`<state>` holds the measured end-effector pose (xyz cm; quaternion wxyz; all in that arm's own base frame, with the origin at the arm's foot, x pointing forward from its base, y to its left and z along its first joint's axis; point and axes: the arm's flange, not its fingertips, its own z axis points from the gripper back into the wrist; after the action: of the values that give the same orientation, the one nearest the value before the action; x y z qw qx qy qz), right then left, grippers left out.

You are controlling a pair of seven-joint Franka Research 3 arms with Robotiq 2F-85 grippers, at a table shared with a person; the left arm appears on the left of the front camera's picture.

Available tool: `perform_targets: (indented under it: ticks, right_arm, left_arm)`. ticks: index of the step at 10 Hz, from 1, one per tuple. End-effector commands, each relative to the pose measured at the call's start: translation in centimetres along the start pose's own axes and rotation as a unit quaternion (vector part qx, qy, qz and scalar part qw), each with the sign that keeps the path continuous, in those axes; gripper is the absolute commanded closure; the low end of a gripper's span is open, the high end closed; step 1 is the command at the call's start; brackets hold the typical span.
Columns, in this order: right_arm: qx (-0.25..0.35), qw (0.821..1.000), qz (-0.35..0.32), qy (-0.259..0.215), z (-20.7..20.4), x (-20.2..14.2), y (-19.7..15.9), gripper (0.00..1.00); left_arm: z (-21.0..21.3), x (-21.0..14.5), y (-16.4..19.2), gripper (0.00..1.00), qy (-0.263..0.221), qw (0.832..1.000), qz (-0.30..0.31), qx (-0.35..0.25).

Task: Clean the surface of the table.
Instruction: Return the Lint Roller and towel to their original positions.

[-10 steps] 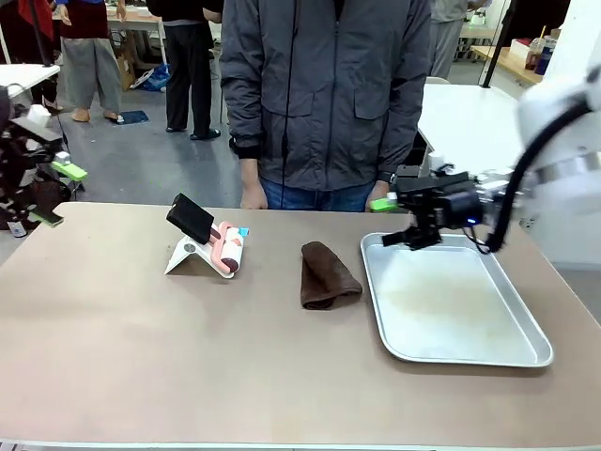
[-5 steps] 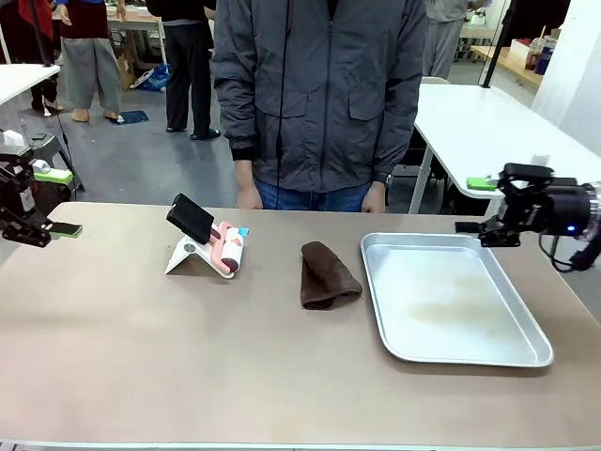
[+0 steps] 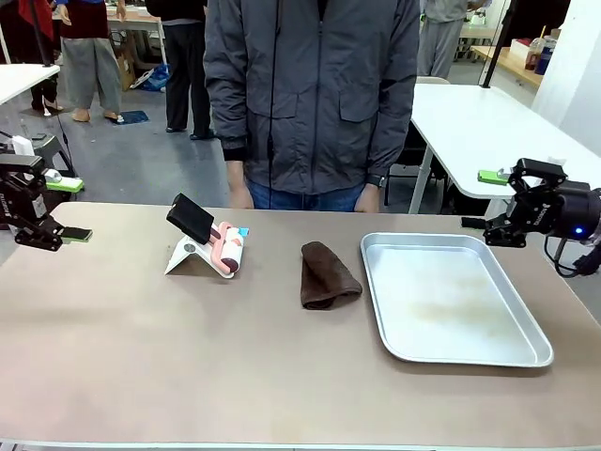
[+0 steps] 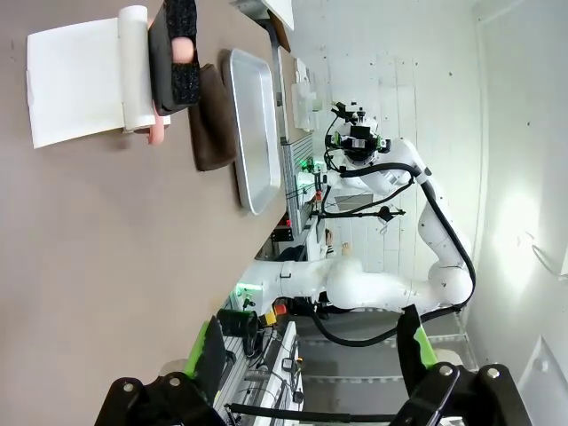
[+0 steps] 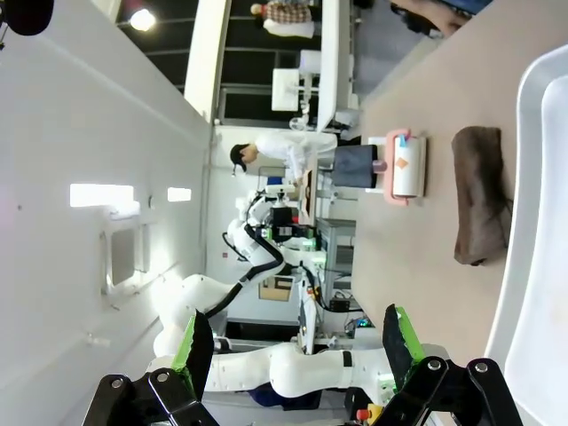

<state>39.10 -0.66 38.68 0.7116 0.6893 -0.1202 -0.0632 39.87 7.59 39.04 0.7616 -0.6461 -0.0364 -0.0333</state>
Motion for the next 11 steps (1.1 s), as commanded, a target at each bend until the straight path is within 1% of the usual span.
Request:
perform_targets:
  ticks: [1, 11]
  right_arm:
    - [-0.008, 1.000, 0.009, 0.011, 0.21, 0.43, 0.27, 0.00]
    - [-0.008, 1.000, 0.009, 0.011, 0.21, 0.43, 0.27, 0.00]
  left_arm:
    - [0.33, -0.30, -0.51, 0.00, -0.001, 1.000, -0.001, -0.008]
    - [0.33, -0.30, -0.51, 0.00, -0.001, 1.000, -0.001, -0.008]
